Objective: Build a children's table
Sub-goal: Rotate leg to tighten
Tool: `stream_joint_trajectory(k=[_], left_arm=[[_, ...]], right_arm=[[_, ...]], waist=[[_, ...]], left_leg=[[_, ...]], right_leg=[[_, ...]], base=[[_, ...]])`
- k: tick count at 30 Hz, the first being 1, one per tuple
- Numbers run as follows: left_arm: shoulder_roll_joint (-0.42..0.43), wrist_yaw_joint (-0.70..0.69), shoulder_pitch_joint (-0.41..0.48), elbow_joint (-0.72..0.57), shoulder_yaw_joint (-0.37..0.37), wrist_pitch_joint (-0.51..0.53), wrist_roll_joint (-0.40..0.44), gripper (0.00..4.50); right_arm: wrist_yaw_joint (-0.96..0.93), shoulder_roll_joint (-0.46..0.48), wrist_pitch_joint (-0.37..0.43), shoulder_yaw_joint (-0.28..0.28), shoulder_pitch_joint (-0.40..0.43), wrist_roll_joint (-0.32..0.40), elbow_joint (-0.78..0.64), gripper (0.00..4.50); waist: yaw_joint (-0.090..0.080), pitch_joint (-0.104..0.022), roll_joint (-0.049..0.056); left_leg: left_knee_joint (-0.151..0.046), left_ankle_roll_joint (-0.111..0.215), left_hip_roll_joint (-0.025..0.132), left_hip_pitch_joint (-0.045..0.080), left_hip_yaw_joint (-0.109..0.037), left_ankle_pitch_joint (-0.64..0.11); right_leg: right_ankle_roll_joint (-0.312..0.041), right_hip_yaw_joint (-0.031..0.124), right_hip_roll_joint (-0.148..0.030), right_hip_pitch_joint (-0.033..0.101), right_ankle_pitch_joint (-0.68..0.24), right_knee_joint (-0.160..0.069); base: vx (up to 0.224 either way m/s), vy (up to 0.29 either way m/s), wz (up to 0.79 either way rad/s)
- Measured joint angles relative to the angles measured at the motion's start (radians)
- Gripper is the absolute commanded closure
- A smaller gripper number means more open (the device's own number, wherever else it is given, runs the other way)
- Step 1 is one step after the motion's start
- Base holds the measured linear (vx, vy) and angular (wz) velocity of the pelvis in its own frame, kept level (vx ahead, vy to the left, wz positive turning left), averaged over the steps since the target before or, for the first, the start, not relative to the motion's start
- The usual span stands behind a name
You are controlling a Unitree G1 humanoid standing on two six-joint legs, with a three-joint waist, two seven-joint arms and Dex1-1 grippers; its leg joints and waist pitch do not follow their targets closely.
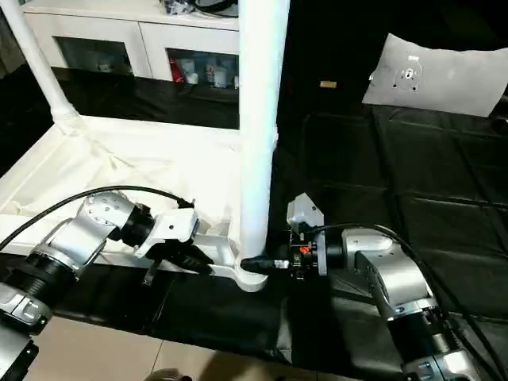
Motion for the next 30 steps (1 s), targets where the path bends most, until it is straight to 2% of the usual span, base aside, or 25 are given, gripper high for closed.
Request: stream_joint_trajectory(k=[3,7,10,13,17,19,23,25,28,30], left_arm=[[-0.003,0.003,0.001,0.0,0.003,0.013,-0.002,4.5],[-0.008,0.064,0.005,-0.001,0.034,0.093,0.008,4.5],[-0.039,0.188,0.004,0.012,0.084,0.199,0.04,4.5],[-0.089,0.271,0.004,0.012,0.104,0.268,0.047,4.5],[-0.189,0.441,0.003,0.01,0.136,0.38,0.065,4.5],[-0.239,0.537,-0.001,0.011,0.154,0.417,0.079,4.5],[-0.317,0.689,-0.004,0.017,0.183,0.46,0.099,4.5],[-0.346,0.735,-0.004,0.016,0.183,0.465,0.106,4.5],[-0.352,0.751,-0.004,0.004,0.183,0.473,0.112,4.5],[-0.351,0.76,-0.004,-0.006,0.183,0.473,0.115,4.5]], right_arm=[[-0.017,0.017,0.018,-0.003,0.016,0.002,-0.018,2.49],[-0.171,0.094,0.067,-0.025,0.03,-0.018,-0.047,2.49],[-0.406,0.227,0.101,-0.067,0.028,-0.073,-0.041,2.49],[-0.521,0.264,0.121,-0.092,0.019,-0.096,-0.035,2.49],[-0.758,0.382,0.118,-0.147,-0.014,-0.168,0.015,2.5],[-0.87,0.427,0.112,-0.163,-0.051,-0.201,0.056,2.5],[-1.036,0.493,0.087,-0.19,-0.111,-0.243,0.133,2.5],[-1.082,0.508,0.064,-0.206,-0.119,-0.246,0.151,1.95],[-1.094,0.537,0.041,-0.226,-0.115,-0.242,0.152,1.76],[-1.093,0.539,0.028,-0.227,-0.107,-0.236,0.149,1.37]], waist=[[0.0,0.0,0.0],[-0.009,-0.001,0.001],[-0.031,-0.002,0.002],[-0.044,-0.002,0.003],[-0.084,-0.004,0.006],[-0.095,-0.007,0.01],[-0.112,-0.007,0.01],[-0.112,-0.007,0.01],[-0.112,-0.007,0.01],[-0.113,-0.007,0.01]], left_leg=[[0.0,0.0,0.0,0.0,0.0,0.0],[0.0,-0.004,0.0,0.003,0.0,0.003],[0.0,-0.007,0.0,0.01,-0.001,0.004],[0.0,-0.006,-0.001,0.013,-0.002,0.004],[-0.001,-0.005,-0.001,0.017,-0.004,0.003],[-0.001,-0.004,-0.001,0.016,-0.005,0.002],[-0.001,-0.001,-0.004,0.016,-0.005,0.001],[-0.001,0.001,-0.004,0.015,-0.005,0.0],[-0.002,0.002,-0.004,0.01,-0.005,-0.001],[-0.002,0.004,-0.004,0.008,-0.004,-0.002]], right_leg=[[0.0,0.0,0.0,0.0,0.0,0.0],[0.005,0.0,0.0,0.0,-0.003,0.004],[0.006,0.0,0.0,0.002,-0.004,0.008],[0.007,-0.002,0.0,0.005,-0.004,0.001],[0.007,-0.008,0.0,0.016,-0.004,-0.017],[0.007,-0.01,-0.001,0.017,-0.004,-0.026],[0.007,-0.008,-0.001,0.018,-0.004,-0.03],[0.007,-0.007,-0.001,0.018,-0.004,-0.03],[0.01,-0.005,-0.001,0.017,-0.001,-0.027],[0.01,-0.004,-0.001,0.013,0.003,-0.024]], base=[[0.0,0.0,0.0],[0.0,0.0,0.0],[0.0,0.0,0.0],[0.0,0.0,0.0],[0.0,0.0,0.0],[0.0,0.0,0.0],[0.0,0.0,0.0],[0.0,0.0,0.0],[0.0,0.0,0.0],[0.0,0.0,0.0]])
